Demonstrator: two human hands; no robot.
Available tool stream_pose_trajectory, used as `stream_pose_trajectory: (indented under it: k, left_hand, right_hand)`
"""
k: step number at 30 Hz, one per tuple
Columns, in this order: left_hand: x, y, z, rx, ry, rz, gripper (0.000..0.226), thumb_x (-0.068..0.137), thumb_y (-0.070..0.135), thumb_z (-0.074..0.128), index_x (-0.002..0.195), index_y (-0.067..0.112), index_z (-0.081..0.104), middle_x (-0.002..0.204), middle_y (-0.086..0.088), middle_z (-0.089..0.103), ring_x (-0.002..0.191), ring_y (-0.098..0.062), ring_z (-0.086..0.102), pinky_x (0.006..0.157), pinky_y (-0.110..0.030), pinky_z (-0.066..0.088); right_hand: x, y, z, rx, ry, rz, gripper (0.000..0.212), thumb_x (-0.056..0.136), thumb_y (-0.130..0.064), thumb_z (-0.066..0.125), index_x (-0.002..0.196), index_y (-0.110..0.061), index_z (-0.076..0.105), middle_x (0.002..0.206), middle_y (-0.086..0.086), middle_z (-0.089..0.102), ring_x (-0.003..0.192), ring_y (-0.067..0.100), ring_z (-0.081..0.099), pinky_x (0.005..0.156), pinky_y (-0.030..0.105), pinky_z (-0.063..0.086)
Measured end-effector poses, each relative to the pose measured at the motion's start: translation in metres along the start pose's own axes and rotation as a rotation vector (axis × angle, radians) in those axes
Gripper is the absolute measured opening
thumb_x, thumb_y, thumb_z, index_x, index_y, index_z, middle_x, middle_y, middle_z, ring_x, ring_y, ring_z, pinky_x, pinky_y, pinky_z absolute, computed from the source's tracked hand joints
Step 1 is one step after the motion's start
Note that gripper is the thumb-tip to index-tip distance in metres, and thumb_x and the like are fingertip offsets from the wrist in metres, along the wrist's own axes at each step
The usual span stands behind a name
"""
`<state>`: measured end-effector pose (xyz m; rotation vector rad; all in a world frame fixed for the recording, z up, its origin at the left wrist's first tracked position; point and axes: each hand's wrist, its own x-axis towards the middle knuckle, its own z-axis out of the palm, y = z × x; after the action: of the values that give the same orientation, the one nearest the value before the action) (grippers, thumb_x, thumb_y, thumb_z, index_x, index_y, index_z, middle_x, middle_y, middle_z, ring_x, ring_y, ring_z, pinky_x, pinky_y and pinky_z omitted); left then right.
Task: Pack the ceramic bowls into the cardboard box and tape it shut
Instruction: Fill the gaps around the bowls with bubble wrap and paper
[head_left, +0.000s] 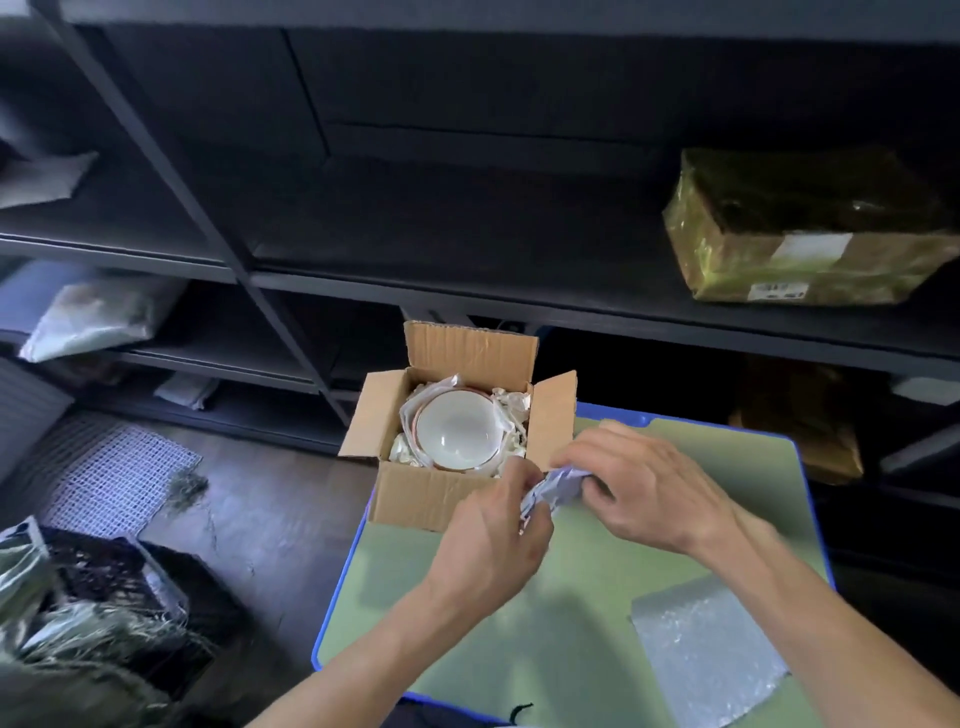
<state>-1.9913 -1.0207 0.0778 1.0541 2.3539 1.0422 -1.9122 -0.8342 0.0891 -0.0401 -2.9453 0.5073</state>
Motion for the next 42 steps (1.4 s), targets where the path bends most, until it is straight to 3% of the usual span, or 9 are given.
stream_pose_trajectory:
  k: [2, 7, 11, 14, 24, 29, 34, 38, 42]
  left_hand:
    - [0.001, -0.011, -0.015, 0.016, 0.061, -0.06, 0.009, 0.096, 0.027, 0.051, 0.099, 0.028, 0.043, 0.068, 0.002, 0.061, 0.058, -0.016, 0.049, 0.049, -0.024, 0.033]
    - [-0.002, -0.025, -0.046, -0.024, 0.143, -0.158, 0.006, 0.097, 0.03, 0.051, 0.097, 0.026, 0.047, 0.064, 0.003, 0.06, 0.057, -0.015, 0.051, 0.049, -0.028, 0.037]
    - [0.003, -0.035, -0.063, -0.007, 0.242, -0.256, 0.008, 0.097, 0.035, 0.051, 0.097, 0.027, 0.051, 0.084, 0.009, 0.063, 0.072, -0.011, 0.056, 0.055, -0.023, 0.038]
    - [0.014, -0.049, -0.07, 0.044, 0.307, -0.338, 0.011, 0.096, 0.038, 0.052, 0.097, 0.027, 0.052, 0.095, 0.012, 0.058, 0.079, -0.013, 0.055, 0.063, -0.032, 0.039]
    - [0.051, -0.091, -0.079, 0.119, 0.423, -0.53, 0.018, 0.094, 0.031, 0.048, 0.105, 0.021, 0.059, 0.101, 0.007, 0.058, 0.085, -0.022, 0.058, 0.071, -0.035, 0.045]
    - [0.05, -0.103, -0.075, 0.036, 0.486, -0.562, 0.014, 0.091, 0.019, 0.051, 0.102, 0.022, 0.058, 0.099, 0.008, 0.058, 0.085, -0.018, 0.054, 0.072, -0.033, 0.045]
    - [0.05, -0.104, -0.073, 0.024, 0.496, -0.57, 0.013, 0.09, 0.018, 0.05, 0.1, 0.026, 0.054, 0.095, 0.008, 0.058, 0.083, -0.018, 0.054, 0.07, -0.036, 0.047]
    - [0.055, -0.098, -0.073, 0.06, 0.496, -0.545, 0.015, 0.092, 0.015, 0.046, 0.099, 0.027, 0.042, 0.091, 0.004, 0.055, 0.077, -0.025, 0.054, 0.067, -0.044, 0.049]
    - [0.061, -0.098, -0.07, 0.235, 0.437, -0.515, 0.008, 0.098, 0.024, 0.045, 0.103, 0.018, 0.046, 0.096, 0.0, 0.052, 0.073, -0.026, 0.05, 0.062, -0.036, 0.039]
  right_hand:
    - [0.016, -0.011, 0.002, -0.01, 0.012, -0.069, 0.034, 0.085, -0.024, 0.045, 0.111, -0.028, 0.066, 0.102, -0.013, 0.064, 0.092, 0.016, 0.058, 0.073, 0.032, 0.051]
    - [0.064, -0.03, 0.016, -0.081, 0.018, -0.22, 0.026, 0.091, -0.037, 0.058, 0.112, -0.027, 0.068, 0.098, -0.008, 0.066, 0.092, 0.021, 0.059, 0.079, 0.036, 0.051]
    - [0.105, -0.043, 0.02, -0.134, -0.061, -0.287, 0.019, 0.094, -0.03, 0.063, 0.111, -0.03, 0.069, 0.098, -0.008, 0.065, 0.09, 0.023, 0.056, 0.075, 0.038, 0.052]
    - [0.136, -0.049, 0.025, -0.126, -0.125, -0.31, 0.019, 0.096, -0.029, 0.06, 0.114, -0.033, 0.066, 0.105, -0.012, 0.066, 0.097, 0.018, 0.054, 0.08, 0.034, 0.051]
    - [0.208, -0.043, 0.065, -0.07, -0.323, -0.18, 0.027, 0.094, -0.035, 0.052, 0.12, -0.035, 0.049, 0.119, -0.012, 0.052, 0.106, 0.012, 0.053, 0.079, 0.033, 0.051]
    - [0.21, -0.036, 0.071, -0.019, -0.459, -0.135, 0.039, 0.084, -0.024, 0.057, 0.119, -0.035, 0.044, 0.108, -0.008, 0.053, 0.1, 0.014, 0.054, 0.082, 0.036, 0.05]
    - [0.216, -0.035, 0.075, -0.022, -0.463, -0.085, 0.034, 0.091, -0.021, 0.05, 0.118, -0.041, 0.045, 0.098, -0.003, 0.045, 0.073, 0.019, 0.055, 0.065, 0.034, 0.044]
    - [0.226, -0.037, 0.073, -0.048, -0.452, -0.114, 0.029, 0.095, -0.017, 0.044, 0.114, -0.039, 0.043, 0.09, -0.001, 0.049, 0.075, 0.024, 0.056, 0.067, 0.038, 0.047]
    - [0.238, -0.037, 0.072, -0.066, -0.521, -0.146, 0.025, 0.095, -0.019, 0.049, 0.117, -0.032, 0.044, 0.089, -0.003, 0.06, 0.085, 0.027, 0.059, 0.07, 0.037, 0.045]
